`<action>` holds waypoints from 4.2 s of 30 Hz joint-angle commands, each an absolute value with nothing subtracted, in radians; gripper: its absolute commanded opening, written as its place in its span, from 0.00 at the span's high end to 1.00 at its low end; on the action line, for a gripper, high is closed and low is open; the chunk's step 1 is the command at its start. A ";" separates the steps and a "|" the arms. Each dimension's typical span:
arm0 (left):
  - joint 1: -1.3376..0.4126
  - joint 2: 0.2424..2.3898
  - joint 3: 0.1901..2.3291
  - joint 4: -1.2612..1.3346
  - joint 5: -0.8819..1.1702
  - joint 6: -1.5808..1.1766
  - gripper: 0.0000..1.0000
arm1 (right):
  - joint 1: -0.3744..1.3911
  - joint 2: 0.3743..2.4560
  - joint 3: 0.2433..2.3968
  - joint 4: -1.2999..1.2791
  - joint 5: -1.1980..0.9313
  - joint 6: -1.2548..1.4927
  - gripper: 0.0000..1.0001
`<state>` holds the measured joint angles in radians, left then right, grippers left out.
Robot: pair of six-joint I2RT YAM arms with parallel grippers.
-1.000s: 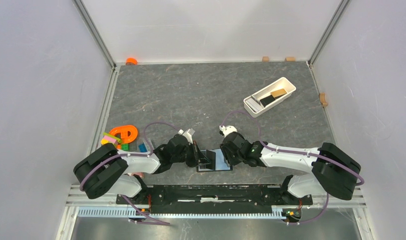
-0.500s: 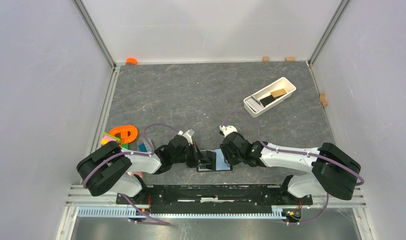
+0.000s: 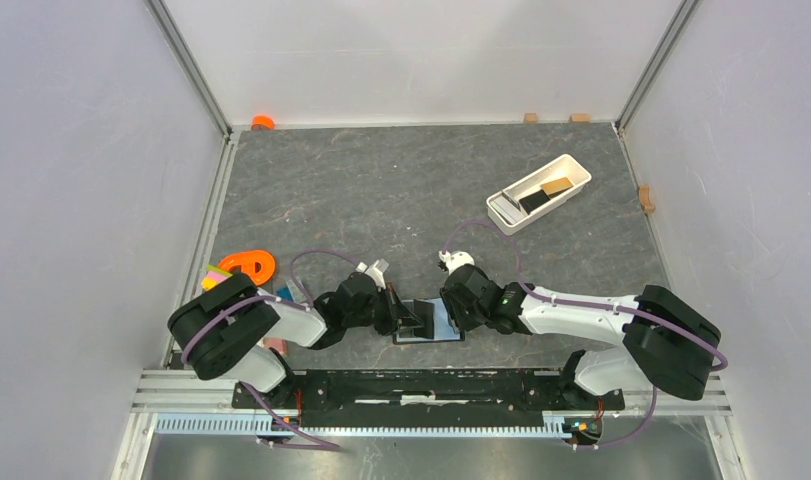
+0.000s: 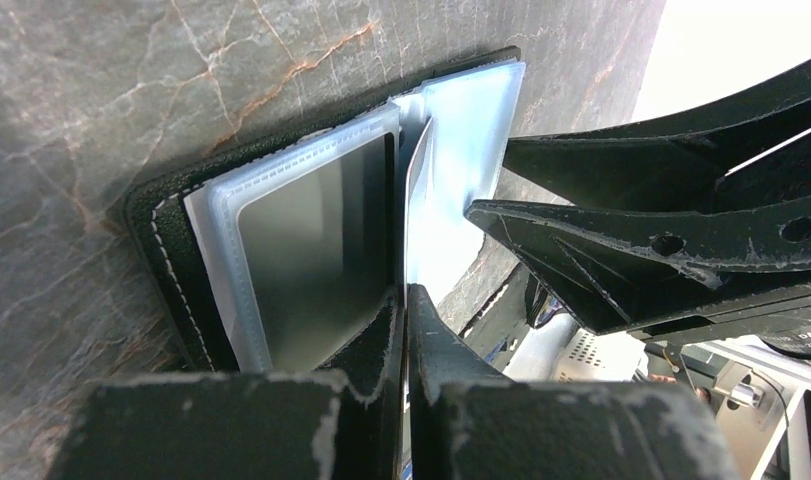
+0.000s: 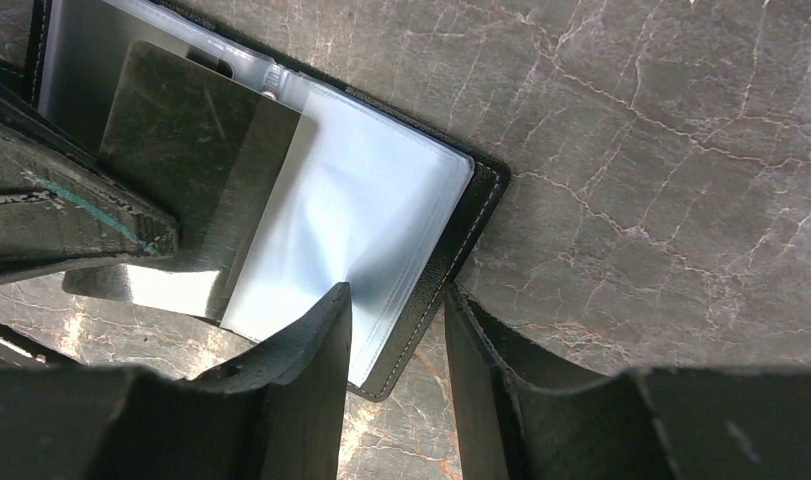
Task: Put the credit cards into the card holder
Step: Insert the credit card into the card holder.
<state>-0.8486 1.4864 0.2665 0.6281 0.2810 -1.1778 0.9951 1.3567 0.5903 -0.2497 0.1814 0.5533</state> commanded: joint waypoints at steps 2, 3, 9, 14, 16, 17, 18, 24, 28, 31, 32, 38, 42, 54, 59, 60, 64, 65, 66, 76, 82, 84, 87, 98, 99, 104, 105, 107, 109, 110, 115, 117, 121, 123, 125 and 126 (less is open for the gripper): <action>-0.850 1.540 0.252 0.691 0.254 -1.204 0.98 | 1.000 1.371 0.566 -0.313 0.220 0.555 0.57; -0.849 1.542 0.250 0.696 0.256 -1.207 0.98 | 1.000 1.373 0.565 -0.312 0.220 0.554 0.57; -0.850 1.554 0.247 0.710 0.239 -1.226 0.98 | 1.000 1.373 0.565 -0.312 0.220 0.555 0.57; -0.840 1.571 0.252 0.738 0.232 -1.232 0.98 | 1.002 1.375 0.566 -0.312 0.219 0.555 0.57; -0.833 1.579 0.254 0.750 0.237 -1.232 0.98 | 1.001 1.373 0.566 -0.314 0.219 0.555 0.57; -0.831 1.583 0.255 0.755 0.241 -1.233 0.98 | 1.001 1.373 0.566 -0.315 0.220 0.555 0.57; -0.830 1.586 0.258 0.759 0.247 -1.234 0.98 | 1.002 1.373 0.566 -0.316 0.220 0.555 0.57; -0.824 1.592 0.264 0.768 0.265 -1.242 0.98 | 1.003 1.384 0.568 -0.315 0.220 0.554 0.57; -0.823 1.608 0.267 0.786 0.283 -1.249 0.98 | 1.003 1.387 0.571 -0.315 0.220 0.551 0.57; -0.824 1.633 0.261 0.821 0.297 -1.268 0.98 | 1.005 1.391 0.575 -0.316 0.220 0.550 0.57; -0.825 1.644 0.259 0.834 0.303 -1.278 0.98 | 1.005 1.392 0.575 -0.316 0.221 0.549 0.57; -0.840 1.690 0.250 0.884 0.313 -1.313 0.98 | 1.005 1.392 0.574 -0.314 0.220 0.550 0.57; -0.855 1.704 0.248 0.895 0.309 -1.330 0.97 | 1.004 1.388 0.572 -0.315 0.222 0.551 0.57; -0.893 1.702 0.267 0.828 0.292 -1.334 0.95 | 1.006 1.368 0.561 -0.316 0.231 0.555 0.57; -0.896 1.666 0.244 0.787 0.269 -1.327 0.98 | 1.006 1.359 0.559 -0.324 0.242 0.560 0.56; -0.896 1.662 0.242 0.778 0.268 -1.324 0.97 | 1.006 1.356 0.559 -0.324 0.244 0.560 0.56; -0.896 1.655 0.247 0.766 0.275 -1.317 0.97 | 1.006 1.353 0.557 -0.327 0.247 0.561 0.56; -0.896 1.654 0.250 0.763 0.280 -1.315 0.97 | 1.006 1.352 0.557 -0.328 0.247 0.561 0.56; -0.895 1.654 0.250 0.763 0.282 -1.314 0.97 | 1.006 1.352 0.557 -0.330 0.248 0.561 0.56; -0.896 1.698 0.296 0.762 0.265 -1.252 0.97 | 1.006 1.336 0.549 -0.330 0.245 0.566 0.56; -0.896 1.715 0.305 0.775 0.257 -1.248 0.95 | 1.006 1.324 0.548 -0.331 0.248 0.570 0.56; -0.896 1.707 0.297 0.773 0.241 -1.252 0.95 | 1.006 1.323 0.549 -0.334 0.252 0.570 0.56; -0.896 1.676 0.283 0.755 0.204 -1.251 0.95 | 1.006 1.322 0.549 -0.339 0.256 0.569 0.56; -0.896 1.672 0.287 0.743 0.190 -1.229 0.95 | 1.006 1.304 0.555 -0.359 0.275 0.571 0.54; -0.896 1.670 0.285 0.742 0.187 -1.227 0.95 | 1.006 1.302 0.559 -0.364 0.278 0.570 0.54; -0.897 1.690 0.296 0.754 0.196 -1.218 0.96 | 1.006 1.268 0.576 -0.380 0.281 0.567 0.52; -0.899 1.694 0.297 0.757 0.198 -1.218 0.95 | 1.006 1.257 0.576 -0.379 0.280 0.567 0.51; -0.902 1.705 0.301 0.765 0.201 -1.220 0.95 | 1.005 1.242 0.575 -0.377 0.279 0.567 0.50; -0.907 1.711 0.306 0.768 0.203 -1.221 0.95 | 1.005 1.234 0.569 -0.364 0.270 0.568 0.50; -0.909 1.714 0.309 0.769 0.203 -1.221 0.95 | 1.005 1.232 0.562 -0.351 0.263 0.570 0.50; -0.914 1.720 0.314 0.770 0.201 -1.223 0.94 | 1.003 1.240 0.530 -0.292 0.202 0.576 0.51; -0.915 1.723 0.317 0.770 0.202 -1.222 0.92 | 1.003 1.250 0.523 -0.281 0.192 0.577 0.52; -0.923 1.731 0.331 0.761 0.209 -1.219 0.89 | 1.003 1.268 0.512 -0.261 0.177 0.576 0.59; -0.926 1.730 0.341 0.743 0.209 -1.213 0.85 | 1.003 1.269 0.507 -0.252 0.173 0.577 0.63; -0.929 1.728 0.352 0.722 0.210 -1.204 0.82 | 1.003 1.270 0.503 -0.249 0.172 0.579 0.67; -0.931 1.725 0.359 0.704 0.209 -1.198 0.80 | 1.003 1.270 0.502 -0.250 0.169 0.579 0.69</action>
